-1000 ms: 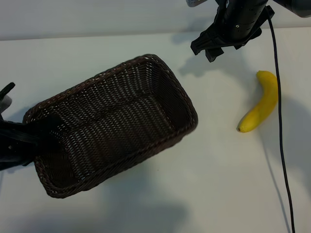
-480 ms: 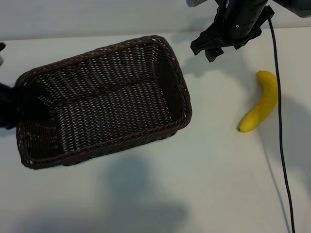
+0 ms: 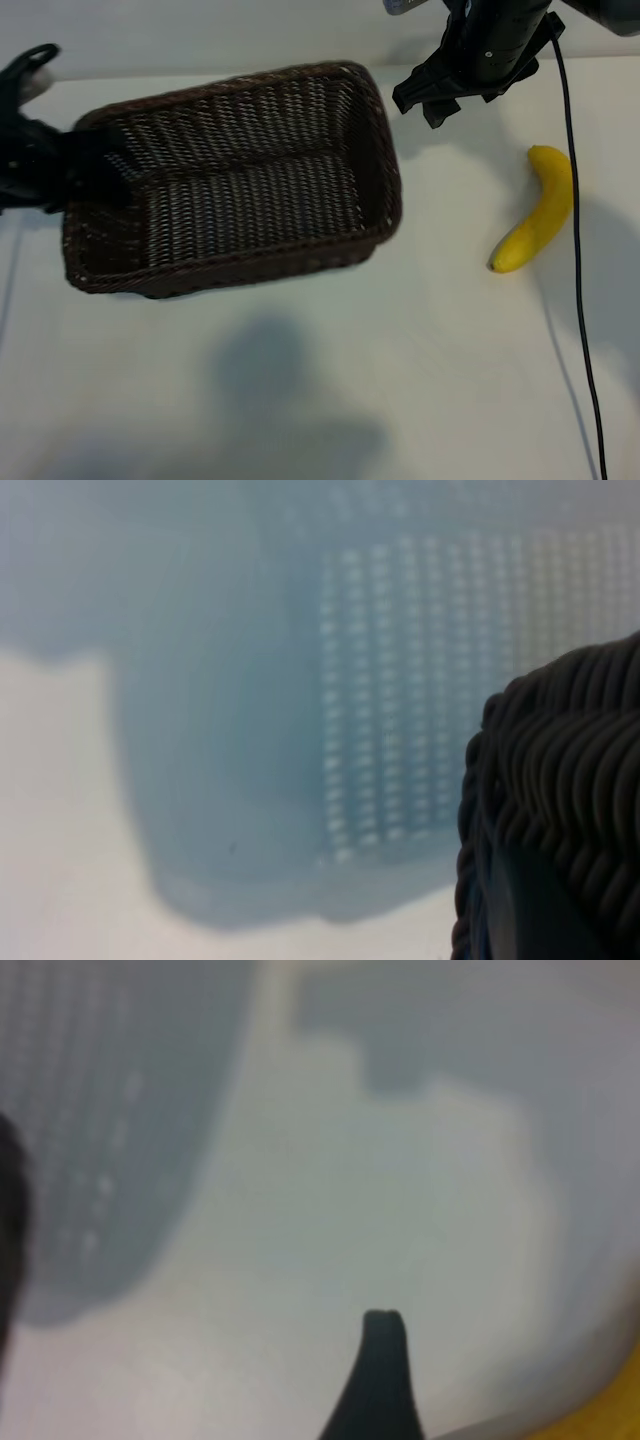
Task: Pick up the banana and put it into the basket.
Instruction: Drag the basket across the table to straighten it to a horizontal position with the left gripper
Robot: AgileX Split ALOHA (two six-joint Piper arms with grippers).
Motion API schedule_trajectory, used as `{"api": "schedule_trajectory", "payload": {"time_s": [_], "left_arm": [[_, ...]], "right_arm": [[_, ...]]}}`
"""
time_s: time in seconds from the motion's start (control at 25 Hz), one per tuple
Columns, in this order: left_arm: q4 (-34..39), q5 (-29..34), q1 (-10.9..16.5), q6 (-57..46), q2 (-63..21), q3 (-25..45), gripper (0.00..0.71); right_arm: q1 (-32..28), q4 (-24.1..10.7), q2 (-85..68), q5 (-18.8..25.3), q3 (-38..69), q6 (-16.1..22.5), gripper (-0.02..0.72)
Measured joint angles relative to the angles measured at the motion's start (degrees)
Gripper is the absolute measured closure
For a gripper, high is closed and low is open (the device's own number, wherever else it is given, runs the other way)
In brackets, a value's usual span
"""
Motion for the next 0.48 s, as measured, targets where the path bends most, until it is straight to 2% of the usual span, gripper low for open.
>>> {"api": "schedule_trajectory", "payload": {"time_s": [0.24, 0.48], "left_arm": [[2.36, 0.26, -4.53, -1.40, 6.51, -5.66, 0.559], [4.09, 0.09, -5.79, -3.28, 11.36, -9.16, 0.559]], "right_arm": [[0.00, 0.00, 0.00, 0.06, 0.00, 0.05, 0.109], [0.00, 0.00, 0.00, 0.06, 0.00, 0.05, 0.109]]}}
